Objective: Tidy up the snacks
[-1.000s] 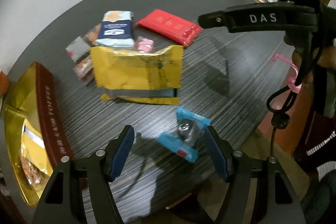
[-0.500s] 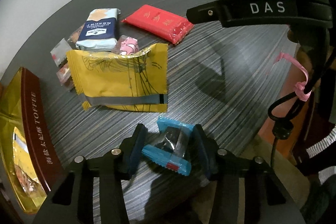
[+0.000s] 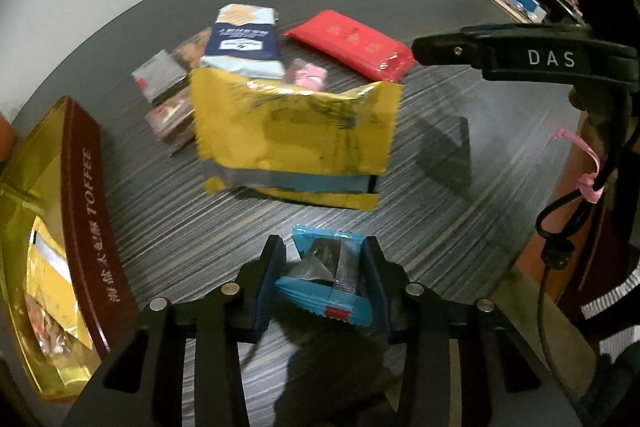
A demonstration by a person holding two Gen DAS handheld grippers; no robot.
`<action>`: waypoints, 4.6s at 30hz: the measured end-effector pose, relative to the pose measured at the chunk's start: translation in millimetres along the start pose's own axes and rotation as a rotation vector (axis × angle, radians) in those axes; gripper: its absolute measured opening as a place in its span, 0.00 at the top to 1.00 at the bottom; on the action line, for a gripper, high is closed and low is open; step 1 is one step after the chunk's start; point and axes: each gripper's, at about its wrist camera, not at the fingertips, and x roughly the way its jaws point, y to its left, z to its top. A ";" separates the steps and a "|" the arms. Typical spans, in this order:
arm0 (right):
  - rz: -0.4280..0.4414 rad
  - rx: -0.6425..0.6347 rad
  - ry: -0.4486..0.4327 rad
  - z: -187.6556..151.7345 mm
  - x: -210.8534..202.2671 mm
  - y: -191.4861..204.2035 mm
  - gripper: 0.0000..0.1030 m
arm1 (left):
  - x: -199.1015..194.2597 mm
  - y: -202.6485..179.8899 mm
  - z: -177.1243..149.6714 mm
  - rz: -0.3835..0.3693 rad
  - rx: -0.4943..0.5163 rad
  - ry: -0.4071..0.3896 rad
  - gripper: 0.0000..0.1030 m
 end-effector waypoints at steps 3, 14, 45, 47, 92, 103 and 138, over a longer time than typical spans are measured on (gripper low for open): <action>0.012 0.005 0.002 4.7 5.3 -1.0 0.34 | -2.3 7.0 -2.9 0.007 -0.011 -0.007 0.60; -0.013 -0.057 0.044 31.0 43.8 2.1 0.34 | -16.9 24.5 -13.7 0.017 -0.063 -0.034 0.61; -0.029 -0.129 0.023 31.4 67.2 42.0 0.56 | -99.4 114.9 -17.3 0.123 -0.271 -0.185 0.61; -0.036 -0.120 0.022 28.2 64.5 38.7 0.56 | -101.1 126.0 -18.5 0.136 -0.287 -0.188 0.61; -0.054 -0.078 0.000 22.6 65.1 39.6 0.57 | -45.2 269.9 -36.8 0.283 -0.500 -0.027 0.57; -0.069 -0.105 -0.008 25.8 64.5 45.2 0.61 | -69.7 253.7 -40.4 0.283 -0.472 -0.070 0.37; 0.071 -0.236 -0.172 55.8 -18.9 163.9 0.61 | -123.7 253.2 -118.1 0.372 -0.558 -0.143 0.28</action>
